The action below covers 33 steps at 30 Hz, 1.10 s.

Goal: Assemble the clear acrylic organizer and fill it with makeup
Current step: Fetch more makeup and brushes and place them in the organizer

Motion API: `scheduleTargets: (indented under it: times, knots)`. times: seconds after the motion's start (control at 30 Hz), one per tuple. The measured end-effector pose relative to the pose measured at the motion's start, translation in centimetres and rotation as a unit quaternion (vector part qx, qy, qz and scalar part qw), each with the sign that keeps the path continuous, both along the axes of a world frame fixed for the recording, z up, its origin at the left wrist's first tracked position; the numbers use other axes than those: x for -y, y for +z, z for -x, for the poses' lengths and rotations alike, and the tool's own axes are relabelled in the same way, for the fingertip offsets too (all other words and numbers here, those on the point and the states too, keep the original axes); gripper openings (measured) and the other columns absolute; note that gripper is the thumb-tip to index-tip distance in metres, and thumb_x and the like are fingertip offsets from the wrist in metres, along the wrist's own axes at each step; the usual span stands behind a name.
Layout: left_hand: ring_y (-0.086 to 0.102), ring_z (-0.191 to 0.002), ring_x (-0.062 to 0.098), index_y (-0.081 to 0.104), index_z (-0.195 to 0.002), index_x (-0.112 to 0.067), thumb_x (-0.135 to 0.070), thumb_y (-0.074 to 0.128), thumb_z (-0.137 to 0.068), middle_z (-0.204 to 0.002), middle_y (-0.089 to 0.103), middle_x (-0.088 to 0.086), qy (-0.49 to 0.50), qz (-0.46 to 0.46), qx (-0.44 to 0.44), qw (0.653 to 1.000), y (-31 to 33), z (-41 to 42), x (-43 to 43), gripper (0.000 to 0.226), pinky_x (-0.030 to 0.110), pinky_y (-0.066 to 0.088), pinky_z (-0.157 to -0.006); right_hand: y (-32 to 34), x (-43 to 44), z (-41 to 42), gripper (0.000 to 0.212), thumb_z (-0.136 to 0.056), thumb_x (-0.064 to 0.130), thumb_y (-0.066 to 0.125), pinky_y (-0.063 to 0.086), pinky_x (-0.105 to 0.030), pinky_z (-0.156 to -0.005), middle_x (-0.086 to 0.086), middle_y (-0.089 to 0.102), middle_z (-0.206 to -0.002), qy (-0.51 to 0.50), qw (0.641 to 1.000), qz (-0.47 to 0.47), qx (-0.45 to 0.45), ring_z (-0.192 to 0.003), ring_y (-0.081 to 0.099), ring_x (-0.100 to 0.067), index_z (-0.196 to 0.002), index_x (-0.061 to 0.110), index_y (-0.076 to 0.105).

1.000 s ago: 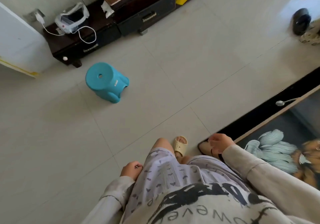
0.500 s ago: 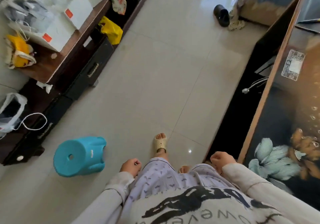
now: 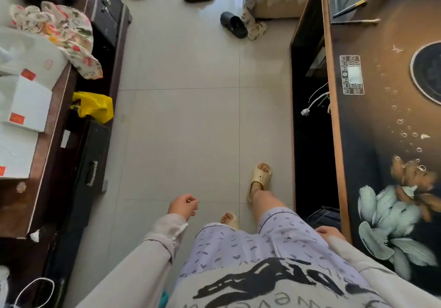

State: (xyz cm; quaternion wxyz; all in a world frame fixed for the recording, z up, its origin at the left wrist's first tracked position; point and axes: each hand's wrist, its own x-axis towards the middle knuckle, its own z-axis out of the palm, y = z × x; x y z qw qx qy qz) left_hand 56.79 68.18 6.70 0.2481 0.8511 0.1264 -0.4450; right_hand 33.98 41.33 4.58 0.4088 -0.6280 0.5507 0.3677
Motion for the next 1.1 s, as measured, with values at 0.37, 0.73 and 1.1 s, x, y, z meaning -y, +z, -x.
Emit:
scheduleTargets:
  times: [0.37,0.73,1.1]
  knots:
    - [0.047,-0.057,0.012,0.053,-0.063,-0.018,-0.008,0.047,-0.091,-0.070,0.059,0.005,-0.037,-0.062,-0.076,0.994,-2.1,-5.4,9.2,0.030,0.015,0.042,-0.056,0.6,14.3,-14.6,0.022,-0.090,0.013,0.052,0.048,-0.036,-0.086,-0.015,0.066,-0.105,0.008,0.998,0.030,0.051,-0.097,0.060,-0.029,-0.102,0.002,0.067]
    - [0.049,-0.077,0.021,0.056,-0.073,-0.014,-0.007,0.047,-0.091,-0.082,0.058,0.007,-0.073,-0.058,-0.053,0.994,-1.4,-15.3,18.9,0.022,0.021,0.036,-0.070,1.4,21.5,-27.0,0.011,-0.089,0.005,0.047,0.038,-0.017,-0.050,-0.007,0.058,-0.076,0.030,0.992,0.009,0.119,-0.053,0.048,-0.011,-0.086,0.011,0.056]
    - [0.052,-0.081,0.020,0.061,-0.078,-0.015,-0.007,0.047,-0.087,-0.095,0.068,0.016,-0.190,-0.044,-0.030,0.980,-1.3,-31.8,30.5,0.018,0.028,0.044,-0.076,-0.1,26.4,-32.4,0.023,-0.087,0.005,0.048,0.032,-0.010,-0.044,-0.002,0.056,-0.073,-0.080,0.995,0.027,0.043,-0.052,0.043,-0.007,-0.069,0.017,0.055]
